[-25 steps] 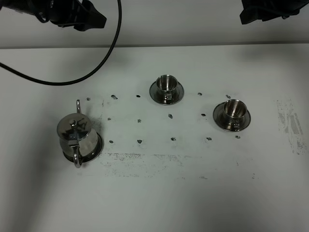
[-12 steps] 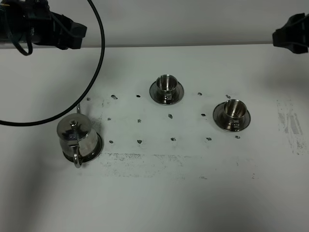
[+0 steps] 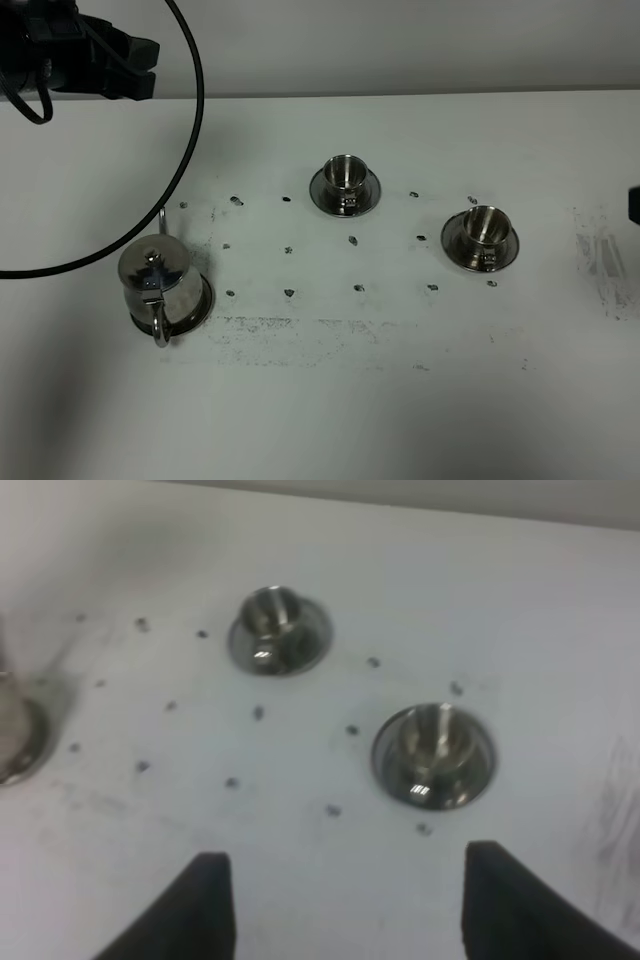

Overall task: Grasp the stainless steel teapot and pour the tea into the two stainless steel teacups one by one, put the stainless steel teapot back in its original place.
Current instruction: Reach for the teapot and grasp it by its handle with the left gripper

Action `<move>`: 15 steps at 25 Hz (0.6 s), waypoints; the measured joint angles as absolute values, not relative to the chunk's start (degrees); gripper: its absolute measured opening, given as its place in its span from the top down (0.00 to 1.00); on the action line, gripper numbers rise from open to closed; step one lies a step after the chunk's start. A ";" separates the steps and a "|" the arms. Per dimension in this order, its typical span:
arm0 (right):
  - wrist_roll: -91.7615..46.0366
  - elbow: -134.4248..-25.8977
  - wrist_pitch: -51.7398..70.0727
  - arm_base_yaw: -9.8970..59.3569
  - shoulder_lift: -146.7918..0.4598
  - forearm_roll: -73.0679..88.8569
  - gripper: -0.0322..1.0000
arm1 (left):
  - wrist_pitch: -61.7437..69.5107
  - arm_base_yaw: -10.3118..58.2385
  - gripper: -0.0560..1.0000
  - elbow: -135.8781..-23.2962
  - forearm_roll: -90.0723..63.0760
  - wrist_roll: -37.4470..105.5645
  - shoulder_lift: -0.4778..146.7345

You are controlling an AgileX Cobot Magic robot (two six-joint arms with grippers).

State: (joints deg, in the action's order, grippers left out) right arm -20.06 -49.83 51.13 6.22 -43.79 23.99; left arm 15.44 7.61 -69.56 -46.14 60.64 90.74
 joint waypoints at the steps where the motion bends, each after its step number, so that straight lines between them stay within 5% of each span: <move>1: -19.92 -48.68 52.14 6.22 -41.04 24.16 0.50 | 15.44 7.61 0.47 -69.56 -46.14 60.59 90.74; 15: -5.26 -36.14 62.49 6.22 -12.61 9.97 0.51 | 15.44 7.61 0.47 -69.56 -46.14 60.43 90.74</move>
